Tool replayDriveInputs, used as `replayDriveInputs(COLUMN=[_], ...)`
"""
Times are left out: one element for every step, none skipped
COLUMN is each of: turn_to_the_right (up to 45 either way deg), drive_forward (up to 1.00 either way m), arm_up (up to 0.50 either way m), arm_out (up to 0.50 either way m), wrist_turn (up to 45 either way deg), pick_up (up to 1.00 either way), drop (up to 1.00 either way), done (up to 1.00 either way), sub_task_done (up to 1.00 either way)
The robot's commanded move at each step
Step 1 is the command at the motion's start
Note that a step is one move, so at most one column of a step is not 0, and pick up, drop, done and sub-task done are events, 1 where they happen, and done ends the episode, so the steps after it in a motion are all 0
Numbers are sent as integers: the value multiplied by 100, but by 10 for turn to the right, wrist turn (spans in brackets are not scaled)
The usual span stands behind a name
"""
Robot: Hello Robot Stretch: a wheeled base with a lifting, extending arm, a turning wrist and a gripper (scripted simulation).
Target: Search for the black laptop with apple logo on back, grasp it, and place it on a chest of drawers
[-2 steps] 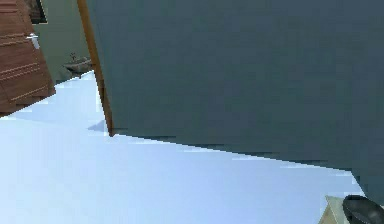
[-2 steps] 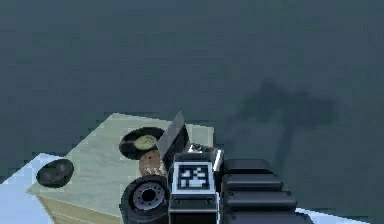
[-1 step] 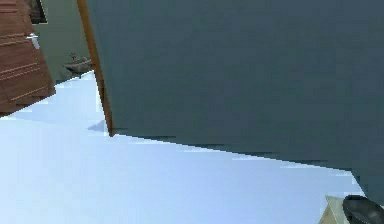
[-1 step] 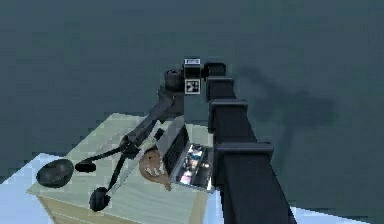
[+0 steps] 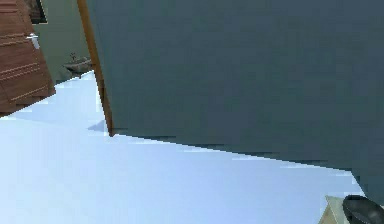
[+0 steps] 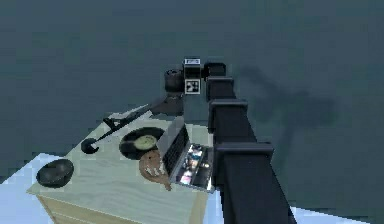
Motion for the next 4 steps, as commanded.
replayDriveInputs(turn_to_the_right=[0, 0, 0, 0], drive_forward=[0, 0, 0, 0], arm_up=[0, 0, 0, 0], arm_out=[2, 0, 0, 0], wrist_turn=[0, 450, 450, 300], pick_up=[0, 0, 0, 0], drop=[0, 0, 0, 0], done=[0, 0, 0, 0], sub_task_done=[0, 0, 0, 0])
